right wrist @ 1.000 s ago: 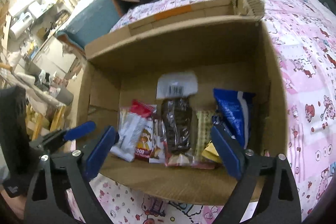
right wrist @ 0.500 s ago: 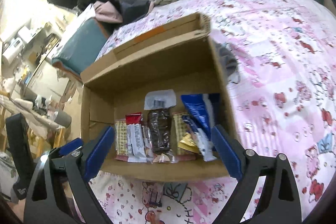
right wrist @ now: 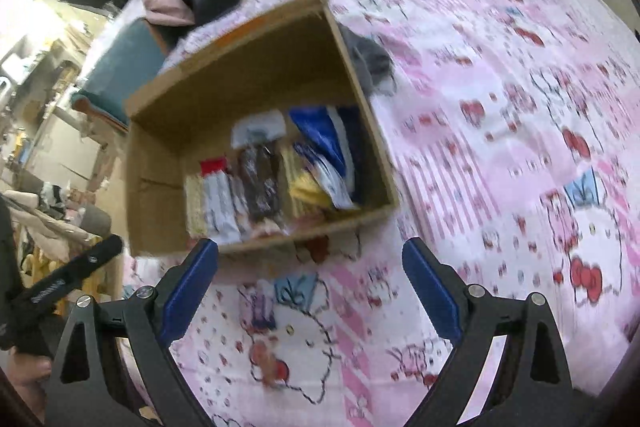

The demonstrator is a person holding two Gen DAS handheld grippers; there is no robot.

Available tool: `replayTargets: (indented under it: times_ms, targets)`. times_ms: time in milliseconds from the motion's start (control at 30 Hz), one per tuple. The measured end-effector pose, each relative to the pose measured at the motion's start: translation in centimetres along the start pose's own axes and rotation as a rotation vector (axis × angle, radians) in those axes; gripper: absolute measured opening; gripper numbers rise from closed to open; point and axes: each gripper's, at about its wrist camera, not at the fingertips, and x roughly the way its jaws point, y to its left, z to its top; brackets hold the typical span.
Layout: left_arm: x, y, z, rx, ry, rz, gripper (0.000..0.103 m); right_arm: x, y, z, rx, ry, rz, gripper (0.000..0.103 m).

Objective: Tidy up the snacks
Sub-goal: 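Withdraw both tools from the box toward the remaining snacks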

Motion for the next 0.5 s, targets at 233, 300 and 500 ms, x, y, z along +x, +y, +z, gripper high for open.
replayTargets:
  times_ms: [233,300,500]
  targets:
    - [2.3,-2.3,-1.7,0.016,0.122,-0.060,0.068,2.4,-0.9,-3.5,0.041,0.178,-0.040,0.095]
    - [3.5,-3.7,-1.8,0.017,0.186,-0.084,0.068,3.4,-0.4,-5.2,0.015,0.246,-0.055,0.095]
    - [6.1,-8.5,-1.7,0.158,0.254,-0.046,0.056,6.5,3.8,-9.5,-0.203,0.390,-0.052,0.076]
